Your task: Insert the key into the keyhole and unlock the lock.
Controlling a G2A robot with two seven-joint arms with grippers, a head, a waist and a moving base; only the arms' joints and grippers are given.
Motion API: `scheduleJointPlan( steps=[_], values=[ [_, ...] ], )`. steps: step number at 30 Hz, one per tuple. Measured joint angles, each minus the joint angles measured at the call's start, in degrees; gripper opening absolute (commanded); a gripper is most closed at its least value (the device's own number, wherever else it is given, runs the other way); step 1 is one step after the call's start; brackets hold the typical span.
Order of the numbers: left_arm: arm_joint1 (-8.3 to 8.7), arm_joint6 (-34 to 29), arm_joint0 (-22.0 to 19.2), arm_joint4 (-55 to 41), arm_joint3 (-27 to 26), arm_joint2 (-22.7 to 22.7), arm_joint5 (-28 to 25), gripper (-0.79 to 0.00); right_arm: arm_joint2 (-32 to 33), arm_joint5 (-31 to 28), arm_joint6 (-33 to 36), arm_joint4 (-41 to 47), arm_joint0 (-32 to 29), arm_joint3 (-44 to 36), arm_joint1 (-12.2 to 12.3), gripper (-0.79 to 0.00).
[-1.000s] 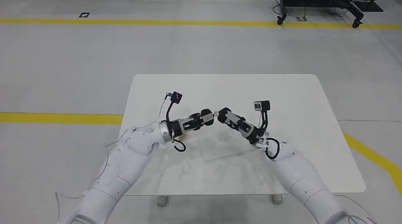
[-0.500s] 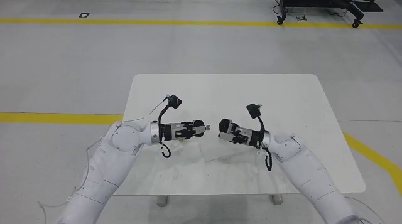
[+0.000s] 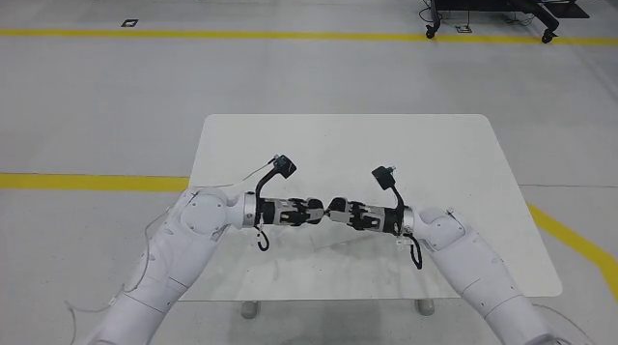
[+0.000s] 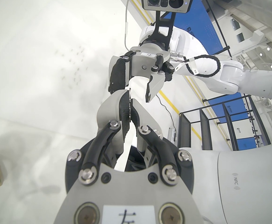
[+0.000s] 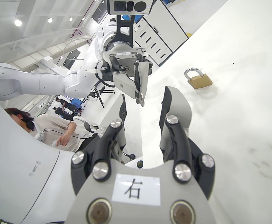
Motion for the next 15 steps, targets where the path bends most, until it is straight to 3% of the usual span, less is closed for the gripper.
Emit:
scheduleJointPlan(
  steps=[4, 10, 15],
  values=[
    [-0.02, 0.32, -0.52, -0.1, 0.62, 0.72, -0.06, -0.785, -1.09, 0.35, 1.2, 2.12, 0.7, 0.39, 0.23, -0.523],
    [-0.04, 0.85, -1.04, 0.27, 1.05, 1.75, 0.02, -0.785, -2.69, 0.57, 1.38, 2.54, 1.55, 0.74, 0.69, -0.668],
    [0.04, 1.16, -1.3, -0.01, 1.27, 2.12, -0.22, -0.785, -3.71, 0.2, 1.02, 2.98, 2.1, 1.27, 0.94, -0.733]
  ],
)
